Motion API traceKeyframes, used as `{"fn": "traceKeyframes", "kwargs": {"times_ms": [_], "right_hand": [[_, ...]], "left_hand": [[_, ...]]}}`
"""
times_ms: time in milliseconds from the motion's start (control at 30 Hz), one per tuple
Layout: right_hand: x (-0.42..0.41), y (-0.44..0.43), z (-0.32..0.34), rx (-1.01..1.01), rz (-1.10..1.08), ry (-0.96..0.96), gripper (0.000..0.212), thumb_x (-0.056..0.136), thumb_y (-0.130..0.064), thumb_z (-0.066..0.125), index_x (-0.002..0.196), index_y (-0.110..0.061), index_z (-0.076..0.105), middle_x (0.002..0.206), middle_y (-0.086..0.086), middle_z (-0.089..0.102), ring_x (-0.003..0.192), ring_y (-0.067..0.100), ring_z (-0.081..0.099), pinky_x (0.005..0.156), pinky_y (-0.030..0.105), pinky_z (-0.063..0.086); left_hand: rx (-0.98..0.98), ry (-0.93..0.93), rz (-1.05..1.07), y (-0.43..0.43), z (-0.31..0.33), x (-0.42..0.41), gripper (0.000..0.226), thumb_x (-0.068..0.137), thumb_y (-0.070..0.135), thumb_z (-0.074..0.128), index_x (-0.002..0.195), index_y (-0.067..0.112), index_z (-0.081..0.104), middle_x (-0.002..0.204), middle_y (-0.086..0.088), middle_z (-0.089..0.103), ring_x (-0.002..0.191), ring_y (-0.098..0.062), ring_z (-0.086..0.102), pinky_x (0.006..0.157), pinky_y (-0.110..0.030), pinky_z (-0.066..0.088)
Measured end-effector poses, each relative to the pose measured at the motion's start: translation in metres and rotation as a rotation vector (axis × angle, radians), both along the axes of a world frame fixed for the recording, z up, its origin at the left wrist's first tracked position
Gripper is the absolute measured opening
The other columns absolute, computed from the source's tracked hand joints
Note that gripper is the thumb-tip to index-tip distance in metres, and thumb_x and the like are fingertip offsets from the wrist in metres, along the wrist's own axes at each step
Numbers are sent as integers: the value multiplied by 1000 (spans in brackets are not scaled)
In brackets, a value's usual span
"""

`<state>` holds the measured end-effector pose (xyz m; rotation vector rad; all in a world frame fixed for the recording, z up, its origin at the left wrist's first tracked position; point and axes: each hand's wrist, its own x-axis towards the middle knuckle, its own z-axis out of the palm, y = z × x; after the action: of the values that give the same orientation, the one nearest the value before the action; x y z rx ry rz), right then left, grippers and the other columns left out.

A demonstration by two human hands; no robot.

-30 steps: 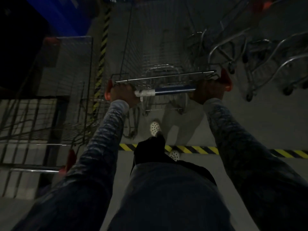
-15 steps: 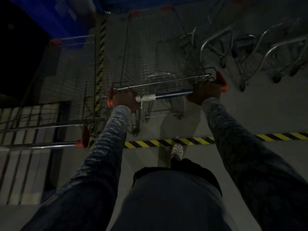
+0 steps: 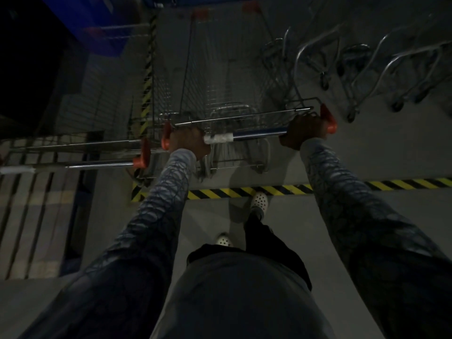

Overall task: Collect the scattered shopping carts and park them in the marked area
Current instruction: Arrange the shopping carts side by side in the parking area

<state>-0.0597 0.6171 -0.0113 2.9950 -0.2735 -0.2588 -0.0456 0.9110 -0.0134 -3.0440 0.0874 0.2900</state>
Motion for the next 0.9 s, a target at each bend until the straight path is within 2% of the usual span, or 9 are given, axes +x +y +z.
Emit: {"fn": "traceKeyframes", "kwargs": {"times_ms": [100, 267, 433, 600, 700, 800, 900], "right_hand": [[-3, -1, -6, -37, 10, 61, 69, 75, -63, 52, 115, -8, 64, 114, 21, 65, 108, 38, 60, 106, 50, 37], [-3, -5, -16, -94, 14, 152, 66, 78, -66, 48, 116, -15, 64, 118, 15, 64, 113, 37, 58, 112, 55, 30], [-11, -5, -11, -150, 23, 137, 48, 82, -64, 46, 99, -25, 68, 101, 1, 67, 106, 27, 61, 119, 55, 9], [-20, 2, -5, -109, -1, 167, 45, 84, -68, 50, 108, -34, 66, 115, -1, 63, 119, 29, 52, 114, 60, 15], [-27, -1, -4, -11, 43, 92, 51, 83, -68, 58, 117, -30, 62, 130, 5, 54, 131, 33, 41, 113, 63, 18], [-34, 8, -11, 103, 97, 1, 62, 80, -60, 68, 128, -22, 59, 141, 13, 46, 137, 37, 33, 111, 62, 21], [-42, 38, -18, 199, 149, -90, 64, 74, -57, 71, 125, -19, 61, 135, 17, 48, 133, 40, 37, 110, 64, 22]], "left_hand": [[21, -31, -27, 3, -4, -9, 35, 82, 46, 63, 98, 16, 72, 101, -10, 72, 97, -34, 68, 79, -37, 50], [7, -36, -83, 6, -6, -19, 41, 85, 56, 60, 102, 21, 72, 102, -6, 71, 97, -31, 68, 74, -34, 48], [-40, -51, -120, 11, -4, -25, 34, 88, 52, 58, 97, 21, 72, 98, -5, 73, 94, -29, 69, 70, -31, 42], [-105, -49, -141, 14, -7, -34, 35, 89, 41, 58, 115, 19, 67, 110, -8, 71, 102, -32, 66, 82, -37, 49], [-23, -126, -277, 23, -8, -40, 53, 84, 36, 64, 131, 13, 57, 124, -14, 64, 115, -38, 58, 101, -50, 37], [81, -228, -338, 48, -3, -41, 62, 69, 28, 71, 127, 10, 59, 128, -20, 55, 120, -42, 49, 101, -60, 34], [103, -239, -200, 78, 4, -42, 80, 64, 27, 74, 137, 12, 46, 128, -22, 47, 118, -40, 44, 99, -61, 36]]}}
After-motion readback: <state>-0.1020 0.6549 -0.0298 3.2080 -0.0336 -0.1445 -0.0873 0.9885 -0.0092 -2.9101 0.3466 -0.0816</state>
